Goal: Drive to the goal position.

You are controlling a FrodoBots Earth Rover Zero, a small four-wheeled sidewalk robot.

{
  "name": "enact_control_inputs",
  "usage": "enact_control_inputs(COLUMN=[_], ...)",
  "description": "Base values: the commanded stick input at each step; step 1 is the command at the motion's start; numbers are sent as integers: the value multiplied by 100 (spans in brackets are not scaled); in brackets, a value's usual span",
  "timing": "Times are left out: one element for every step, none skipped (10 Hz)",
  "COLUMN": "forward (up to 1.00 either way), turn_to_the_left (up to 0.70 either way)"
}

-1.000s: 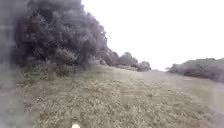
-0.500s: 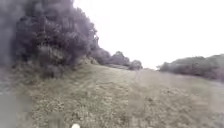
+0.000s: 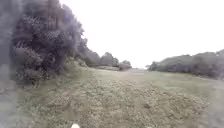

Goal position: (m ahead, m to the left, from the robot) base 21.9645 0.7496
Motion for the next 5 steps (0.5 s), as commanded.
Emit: enact_control_inputs(forward=[70, 70, 70, 70, 70], turn_to_the_left=[0, 0, 0, 0, 0])
